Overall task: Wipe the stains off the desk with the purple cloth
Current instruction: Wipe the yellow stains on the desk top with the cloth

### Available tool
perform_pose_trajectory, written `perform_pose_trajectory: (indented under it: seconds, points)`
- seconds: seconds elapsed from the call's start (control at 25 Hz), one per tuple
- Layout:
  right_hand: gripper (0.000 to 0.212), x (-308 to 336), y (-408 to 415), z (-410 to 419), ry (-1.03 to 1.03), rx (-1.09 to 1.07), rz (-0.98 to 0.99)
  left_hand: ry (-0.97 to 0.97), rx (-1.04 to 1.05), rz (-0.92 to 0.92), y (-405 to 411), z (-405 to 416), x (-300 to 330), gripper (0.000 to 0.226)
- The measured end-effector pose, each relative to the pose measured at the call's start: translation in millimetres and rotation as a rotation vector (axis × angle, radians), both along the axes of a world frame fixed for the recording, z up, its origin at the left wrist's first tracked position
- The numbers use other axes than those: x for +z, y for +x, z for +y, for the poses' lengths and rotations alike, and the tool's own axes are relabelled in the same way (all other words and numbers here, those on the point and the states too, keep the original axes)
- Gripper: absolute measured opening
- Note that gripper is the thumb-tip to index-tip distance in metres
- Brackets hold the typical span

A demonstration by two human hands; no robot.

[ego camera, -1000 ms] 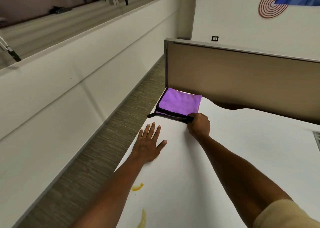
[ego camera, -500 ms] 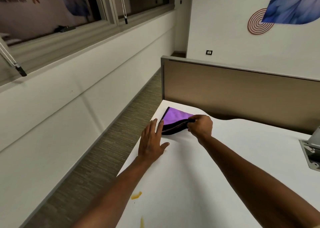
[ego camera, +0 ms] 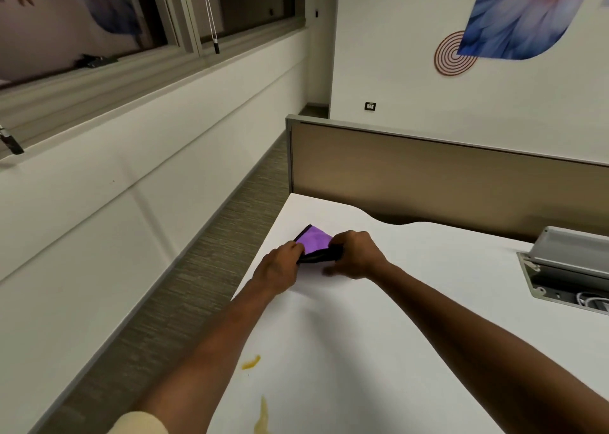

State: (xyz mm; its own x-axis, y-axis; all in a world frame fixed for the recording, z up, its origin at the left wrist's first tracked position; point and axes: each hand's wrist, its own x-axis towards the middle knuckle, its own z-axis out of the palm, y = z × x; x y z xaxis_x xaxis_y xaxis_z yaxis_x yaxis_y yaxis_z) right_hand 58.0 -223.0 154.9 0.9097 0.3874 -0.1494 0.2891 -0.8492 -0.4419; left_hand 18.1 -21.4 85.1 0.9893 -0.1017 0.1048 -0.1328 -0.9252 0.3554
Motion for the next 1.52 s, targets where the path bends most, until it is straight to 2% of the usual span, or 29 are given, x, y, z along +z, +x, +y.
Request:
perform_pose_trajectory:
  seconds: [0.08, 0.16, 0.24, 0.4, 0.6, 0.8, 1.0, 1.12, 1.2, 1.28, 1.36, 1.44, 1.52]
  points:
    - [0.026, -9.5, -17.2, -1.2, -0.132, 0.053, -0.11, 0.009, -0.012, 0.101, -2.0, 4.0, 7.2, 0.022]
    - [0.019, -15.5, -35.1, 1.3, -0.17, 0.036, -0.179, 0.043, -0.011, 0.163, -6.1, 7.4, 13.8, 0.026]
    - [0.018, -19.4, -57.4, 5.5, -0.083, 0.015, -0.172, 0.091, -0.046, 0.162, -18.0, 14.8, 16.2, 0.03]
    - [0.016, -28.0, -116.6, 9.6, 0.204, 0.014, -0.077, 0.17, -0.064, 0.032, -63.4, 39.1, 9.2, 0.049]
    - [0.012, -49.0, -175.5, 12.1, 0.305, 0.102, 0.078, 0.185, -0.079, -0.047, -137.1, 65.0, 2.3, 0.035]
    - [0.032, -63.5, -209.0, 5.7, 0.177, 0.14, 0.237, 0.176, -0.273, 0.054, -197.3, 80.9, -10.3, 0.039]
    - [0.033, -61.4, -211.7, 28.1, -0.004, 0.135, 0.272, 0.127, -0.28, 0.149, -207.9, 90.0, -15.4, 0.04]
    - [0.067, -62.8, -204.9, 59.3, -0.096, 0.076, 0.199, 0.056, -0.291, 0.155, -210.3, 90.9, -15.3, 0.036]
    - [0.089, -70.1, -209.3, 84.2, -0.147, 0.1, 0.26, 0.031, -0.232, 0.146, -216.7, 89.9, -19.5, 0.031]
    - [0.102, -82.2, -216.2, 104.8, -0.256, 0.157, 0.301, -0.023, -0.156, 0.127, -220.8, 88.1, -23.3, 0.026]
    - [0.095, -91.1, -217.3, 116.6, -0.271, 0.112, 0.237, -0.095, -0.107, 0.107, -220.3, 86.4, -23.0, 0.024]
    - [0.076, -92.0, -215.1, 117.7, -0.249, 0.021, 0.116, -0.225, -0.081, 0.086, -219.4, 86.7, -21.1, 0.026]
    - [0.065, -94.8, -207.9, 108.3, -0.301, 0.075, 0.002, -0.351, -0.037, 0.058, -220.2, 94.0, -21.3, 0.035]
